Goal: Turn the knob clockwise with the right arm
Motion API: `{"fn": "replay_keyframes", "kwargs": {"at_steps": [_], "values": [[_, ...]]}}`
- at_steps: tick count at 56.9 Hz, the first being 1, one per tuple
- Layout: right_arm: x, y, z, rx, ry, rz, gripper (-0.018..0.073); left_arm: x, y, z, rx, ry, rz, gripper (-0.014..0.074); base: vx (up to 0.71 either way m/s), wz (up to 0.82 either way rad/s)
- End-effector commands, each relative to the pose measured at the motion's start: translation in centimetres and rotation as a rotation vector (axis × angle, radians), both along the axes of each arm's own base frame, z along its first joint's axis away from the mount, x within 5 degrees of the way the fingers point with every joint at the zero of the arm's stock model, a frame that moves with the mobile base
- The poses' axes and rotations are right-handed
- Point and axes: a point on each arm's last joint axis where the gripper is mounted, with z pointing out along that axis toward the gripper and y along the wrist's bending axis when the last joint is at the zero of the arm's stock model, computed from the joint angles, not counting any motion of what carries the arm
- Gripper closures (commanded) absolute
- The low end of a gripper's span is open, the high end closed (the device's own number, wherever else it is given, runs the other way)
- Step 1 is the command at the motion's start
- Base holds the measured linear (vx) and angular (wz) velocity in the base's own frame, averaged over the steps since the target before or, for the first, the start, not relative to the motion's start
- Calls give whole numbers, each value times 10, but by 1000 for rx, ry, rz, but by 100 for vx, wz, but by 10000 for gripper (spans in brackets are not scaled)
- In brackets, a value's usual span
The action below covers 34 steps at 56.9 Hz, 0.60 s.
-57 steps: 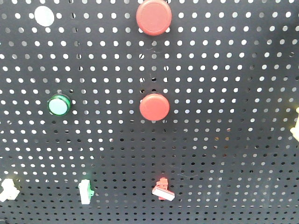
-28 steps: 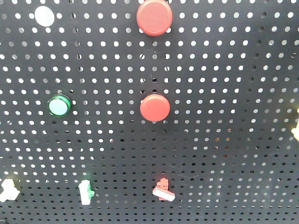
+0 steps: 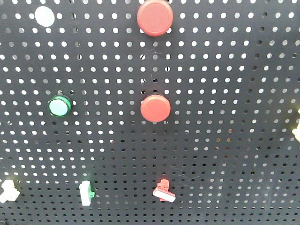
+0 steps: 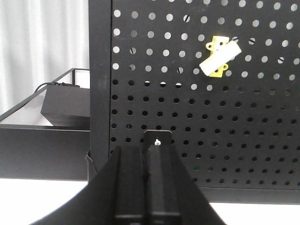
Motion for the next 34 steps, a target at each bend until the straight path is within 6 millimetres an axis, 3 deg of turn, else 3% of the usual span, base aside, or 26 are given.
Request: {"fn": "replay_keyframes", "kwargs": {"at_steps": [1,7,15,24,34], "values": [[-8,-6,-5,-147,-55,-53,574,0,1,3,-20,-68,11,603,0,0],[-20,-9,-37,-236,-81,-73,573,0,1,3,-20,-68,11,603,0,0],[-23,-11,-81,-184,-152,-101,571,0,1,3,-20,-68,11,603,0,0],[-7,-15,-123,-142,-264,-176,569,0,1,3,-20,-68,11,603,0,0],[10,-15,-172,-150,-206,-197,568,0,1,3,-20,-68,11,603,0,0]]}}
